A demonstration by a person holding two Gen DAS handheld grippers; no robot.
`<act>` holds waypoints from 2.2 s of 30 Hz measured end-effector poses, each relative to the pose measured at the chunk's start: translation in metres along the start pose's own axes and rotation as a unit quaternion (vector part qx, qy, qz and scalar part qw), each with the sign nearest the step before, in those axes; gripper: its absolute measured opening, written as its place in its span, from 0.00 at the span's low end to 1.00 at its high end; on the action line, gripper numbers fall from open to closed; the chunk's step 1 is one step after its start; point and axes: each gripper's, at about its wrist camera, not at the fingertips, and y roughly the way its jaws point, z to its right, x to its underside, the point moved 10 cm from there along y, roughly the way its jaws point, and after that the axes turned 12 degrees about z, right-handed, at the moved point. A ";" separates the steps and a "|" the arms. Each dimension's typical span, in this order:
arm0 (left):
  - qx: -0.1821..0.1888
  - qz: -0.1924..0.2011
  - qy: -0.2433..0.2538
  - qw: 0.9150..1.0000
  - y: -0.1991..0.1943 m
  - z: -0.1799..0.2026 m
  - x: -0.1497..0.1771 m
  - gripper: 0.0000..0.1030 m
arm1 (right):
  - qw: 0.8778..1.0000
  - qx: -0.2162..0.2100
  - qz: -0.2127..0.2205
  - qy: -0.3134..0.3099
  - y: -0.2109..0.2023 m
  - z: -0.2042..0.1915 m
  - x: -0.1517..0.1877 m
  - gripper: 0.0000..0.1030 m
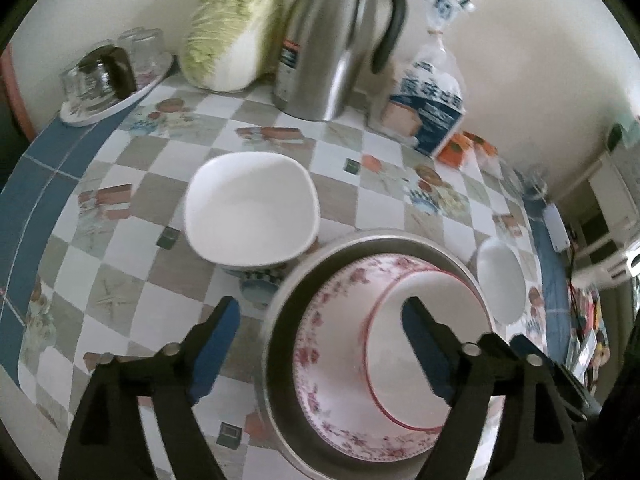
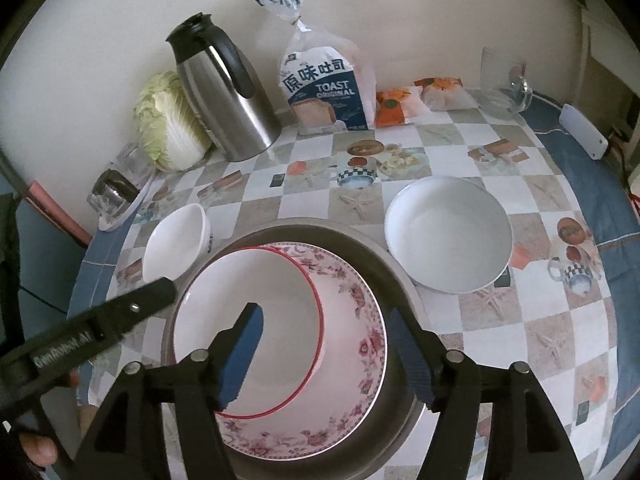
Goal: Organize plates and bowls
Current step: 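Move the right gripper to the rim of the deep white bowl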
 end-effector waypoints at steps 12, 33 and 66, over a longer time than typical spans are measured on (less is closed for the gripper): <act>-0.038 0.024 -0.016 0.999 -0.003 -0.023 -0.009 0.91 | 1.000 0.000 0.004 0.000 0.001 0.000 0.000 0.99; -0.063 0.040 -0.028 0.997 -0.009 -0.065 -0.037 0.92 | 0.998 0.022 0.054 0.029 -0.013 0.001 -0.016 1.00; -0.055 0.066 -0.128 0.988 0.006 -0.147 -0.059 0.92 | 0.995 0.035 -0.035 -0.087 0.014 -0.118 -0.068 1.00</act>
